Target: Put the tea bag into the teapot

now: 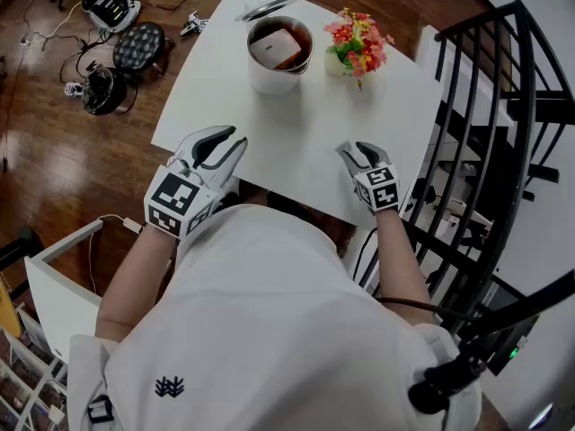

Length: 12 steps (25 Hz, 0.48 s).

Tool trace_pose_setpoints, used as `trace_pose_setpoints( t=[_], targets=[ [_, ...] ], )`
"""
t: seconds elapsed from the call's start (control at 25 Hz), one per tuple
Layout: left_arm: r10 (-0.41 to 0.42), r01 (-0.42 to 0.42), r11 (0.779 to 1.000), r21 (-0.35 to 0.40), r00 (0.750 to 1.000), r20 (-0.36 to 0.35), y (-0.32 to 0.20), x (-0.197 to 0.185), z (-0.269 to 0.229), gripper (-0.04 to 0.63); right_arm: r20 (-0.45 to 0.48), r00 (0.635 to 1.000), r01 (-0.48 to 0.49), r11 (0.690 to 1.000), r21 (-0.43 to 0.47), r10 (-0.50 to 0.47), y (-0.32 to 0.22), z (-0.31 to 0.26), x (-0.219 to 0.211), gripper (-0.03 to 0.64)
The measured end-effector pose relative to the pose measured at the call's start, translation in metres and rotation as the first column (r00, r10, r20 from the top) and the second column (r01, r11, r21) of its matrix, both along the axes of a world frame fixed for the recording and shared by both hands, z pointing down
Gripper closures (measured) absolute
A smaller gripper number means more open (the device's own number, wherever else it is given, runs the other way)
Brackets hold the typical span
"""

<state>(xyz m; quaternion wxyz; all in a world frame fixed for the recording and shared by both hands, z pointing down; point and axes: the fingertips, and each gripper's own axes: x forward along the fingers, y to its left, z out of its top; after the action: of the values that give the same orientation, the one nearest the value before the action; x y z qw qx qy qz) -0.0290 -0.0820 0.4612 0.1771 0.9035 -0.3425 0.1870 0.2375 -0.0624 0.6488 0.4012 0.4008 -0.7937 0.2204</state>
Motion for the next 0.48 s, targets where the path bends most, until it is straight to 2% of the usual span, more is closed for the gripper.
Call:
trace_pose_setpoints(
  t=[0.36,0.48],
  targets=[
    [0.034,-0.034,0.999,-0.016,0.999,0.015,-0.009,-0.012,0.002,0.522,-0.088,0.995,-0.053,0.993,-0.105,0.044,-0.011,0.06,0.009,0.451],
    [0.032,-0.032,0.999,-0.012,0.999,0.022,-0.012,-0.019,0.001,0.521,-0.083,0.994,-0.075,0.989,-0.127,0.065,-0.01,0.07,0.011,0.453]
  ],
)
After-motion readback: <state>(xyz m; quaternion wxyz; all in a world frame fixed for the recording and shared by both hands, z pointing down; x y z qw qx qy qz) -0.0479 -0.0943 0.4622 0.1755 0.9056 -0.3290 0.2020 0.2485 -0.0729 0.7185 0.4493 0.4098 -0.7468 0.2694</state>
